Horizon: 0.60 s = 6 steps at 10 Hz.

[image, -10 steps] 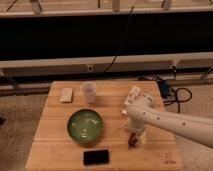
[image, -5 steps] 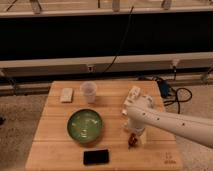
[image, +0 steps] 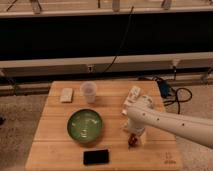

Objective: Place the pepper in the ceramic bowl

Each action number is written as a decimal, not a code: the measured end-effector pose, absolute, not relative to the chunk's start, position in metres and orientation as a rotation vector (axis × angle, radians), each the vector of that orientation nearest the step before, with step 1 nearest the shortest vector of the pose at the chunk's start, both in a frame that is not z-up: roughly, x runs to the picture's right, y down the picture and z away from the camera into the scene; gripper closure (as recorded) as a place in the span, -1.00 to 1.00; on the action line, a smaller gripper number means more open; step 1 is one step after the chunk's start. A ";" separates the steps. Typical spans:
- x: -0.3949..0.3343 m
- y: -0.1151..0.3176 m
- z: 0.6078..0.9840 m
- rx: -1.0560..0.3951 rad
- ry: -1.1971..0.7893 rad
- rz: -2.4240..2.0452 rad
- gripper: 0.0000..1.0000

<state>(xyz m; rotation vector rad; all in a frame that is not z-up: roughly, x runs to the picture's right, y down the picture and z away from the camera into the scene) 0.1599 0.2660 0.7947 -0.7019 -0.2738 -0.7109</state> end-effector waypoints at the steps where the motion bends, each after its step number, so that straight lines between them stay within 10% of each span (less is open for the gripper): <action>1: 0.160 0.266 0.795 -0.700 -0.275 -0.714 -0.60; 6: 0.160 0.267 0.796 -0.696 -0.283 -0.724 -0.30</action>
